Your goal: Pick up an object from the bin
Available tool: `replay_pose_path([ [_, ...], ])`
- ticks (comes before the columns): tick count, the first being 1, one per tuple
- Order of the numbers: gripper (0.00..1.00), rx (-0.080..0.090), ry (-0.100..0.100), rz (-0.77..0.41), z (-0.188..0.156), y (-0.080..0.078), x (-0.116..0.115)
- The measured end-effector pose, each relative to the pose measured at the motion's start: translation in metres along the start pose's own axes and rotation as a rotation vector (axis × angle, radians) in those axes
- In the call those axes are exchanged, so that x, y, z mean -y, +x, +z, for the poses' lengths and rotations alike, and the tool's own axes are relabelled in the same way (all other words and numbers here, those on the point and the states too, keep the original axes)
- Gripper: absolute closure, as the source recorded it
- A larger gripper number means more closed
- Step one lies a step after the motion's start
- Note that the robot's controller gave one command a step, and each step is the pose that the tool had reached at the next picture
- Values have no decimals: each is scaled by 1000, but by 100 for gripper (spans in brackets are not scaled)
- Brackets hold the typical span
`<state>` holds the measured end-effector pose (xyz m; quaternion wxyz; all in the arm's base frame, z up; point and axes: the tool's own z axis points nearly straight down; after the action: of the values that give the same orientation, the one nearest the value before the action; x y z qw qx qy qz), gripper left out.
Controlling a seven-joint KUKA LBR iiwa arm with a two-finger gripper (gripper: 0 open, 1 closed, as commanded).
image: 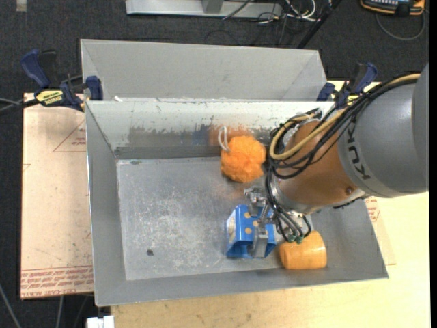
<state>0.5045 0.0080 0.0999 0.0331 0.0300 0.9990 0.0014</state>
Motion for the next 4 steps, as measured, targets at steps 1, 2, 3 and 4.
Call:
replay_pose_path([
  [1,0,0,0,0,0,0,0],
  [2,100,3,0,0,-1,-1,0],
  [3,100,3,0,0,-1,-1,0],
  [4,100,3,0,0,-1,-1,0],
])
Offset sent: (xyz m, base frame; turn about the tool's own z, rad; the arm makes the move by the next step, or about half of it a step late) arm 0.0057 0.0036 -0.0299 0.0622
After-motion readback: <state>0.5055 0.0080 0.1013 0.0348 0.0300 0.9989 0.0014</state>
